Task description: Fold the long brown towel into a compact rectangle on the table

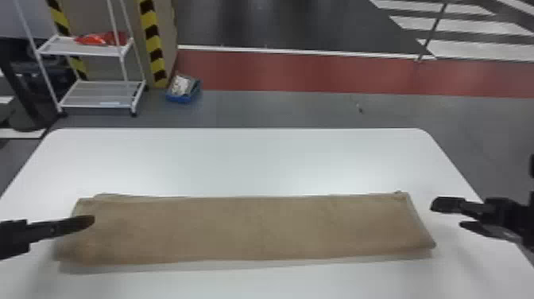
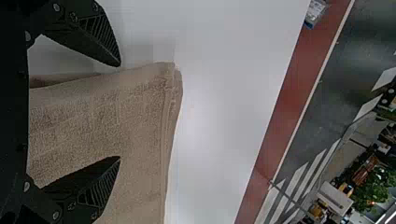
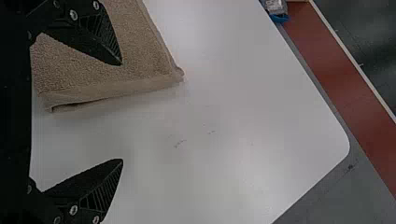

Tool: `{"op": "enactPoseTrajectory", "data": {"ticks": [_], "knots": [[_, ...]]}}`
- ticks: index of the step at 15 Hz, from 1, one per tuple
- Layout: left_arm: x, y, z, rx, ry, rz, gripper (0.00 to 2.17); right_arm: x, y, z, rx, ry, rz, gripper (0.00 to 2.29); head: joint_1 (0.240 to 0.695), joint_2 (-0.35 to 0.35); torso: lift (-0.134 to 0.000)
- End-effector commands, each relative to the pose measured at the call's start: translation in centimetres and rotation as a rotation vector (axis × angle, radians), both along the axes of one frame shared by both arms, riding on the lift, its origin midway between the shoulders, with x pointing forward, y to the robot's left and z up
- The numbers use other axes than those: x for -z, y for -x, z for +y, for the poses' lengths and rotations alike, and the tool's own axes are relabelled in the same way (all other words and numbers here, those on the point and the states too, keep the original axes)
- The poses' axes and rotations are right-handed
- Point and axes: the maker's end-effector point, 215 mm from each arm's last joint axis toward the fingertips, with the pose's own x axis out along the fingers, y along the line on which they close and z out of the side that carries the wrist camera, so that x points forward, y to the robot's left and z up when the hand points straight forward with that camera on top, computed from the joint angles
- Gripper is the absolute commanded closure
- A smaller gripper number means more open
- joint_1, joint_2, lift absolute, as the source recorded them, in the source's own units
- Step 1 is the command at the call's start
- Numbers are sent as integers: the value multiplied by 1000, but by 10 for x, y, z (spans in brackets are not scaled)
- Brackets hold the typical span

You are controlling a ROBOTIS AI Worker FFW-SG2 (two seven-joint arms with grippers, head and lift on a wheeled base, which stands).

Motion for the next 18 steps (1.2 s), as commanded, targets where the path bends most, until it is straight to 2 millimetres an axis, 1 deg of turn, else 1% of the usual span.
{"op": "enactPoseTrajectory", "data": {"ticks": [1, 4, 5, 6, 8, 10, 11, 12, 13, 15, 16, 17, 18], "knots": [[3, 3, -3, 10, 0, 10, 208, -1, -1, 2, -1, -1, -3, 161, 695, -110, -125], [3, 7, -7, 33, 7, 19, 215, 0, -1, 5, -1, -4, -5, 161, 695, -114, -125], [3, 7, -7, 39, 7, 18, 282, 0, -1, 6, -1, -5, -4, 161, 695, -115, -125], [2, 9, -9, 45, 14, 20, 394, 0, -1, 7, -1, -6, -4, 161, 695, -115, -125], [-1, 11, -14, 68, 33, 17, 718, 1, -2, 7, -2, -8, -4, 161, 695, -117, -125], [0, 13, -21, 100, 26, 24, 745, 0, -2, 8, -1, -15, -8, 161, 695, -120, -125], [2, 14, -23, 107, 18, 30, 1332, 1, -1, 8, 1, -15, -7, 161, 695, -123, -125], [5, 13, -22, 101, 8, 36, 1679, 1, -1, 8, 1, -15, -7, 161, 695, -125, -125], [5, 13, -22, 100, 7, 36, 1679, 1, -1, 8, 1, -15, -7, 161, 695, -128, -125], [-2, 11, -19, 91, 12, 22, 1683, 0, -2, 7, 1, -14, -8, 161, 695, -129, -125], [-11, 10, -18, 90, 15, 7, 1713, -1, -1, 5, 2, -11, -8, 161, 695, -129, -125], [-13, 13, -16, 76, 20, 19, 1808, -1, -1, 5, 2, -12, -9, 161, 695, -128, -125], [-17, 14, -14, 67, 25, 23, 1956, -1, -1, 4, 5, -15, -12, 161, 695, -128, -125]]}}
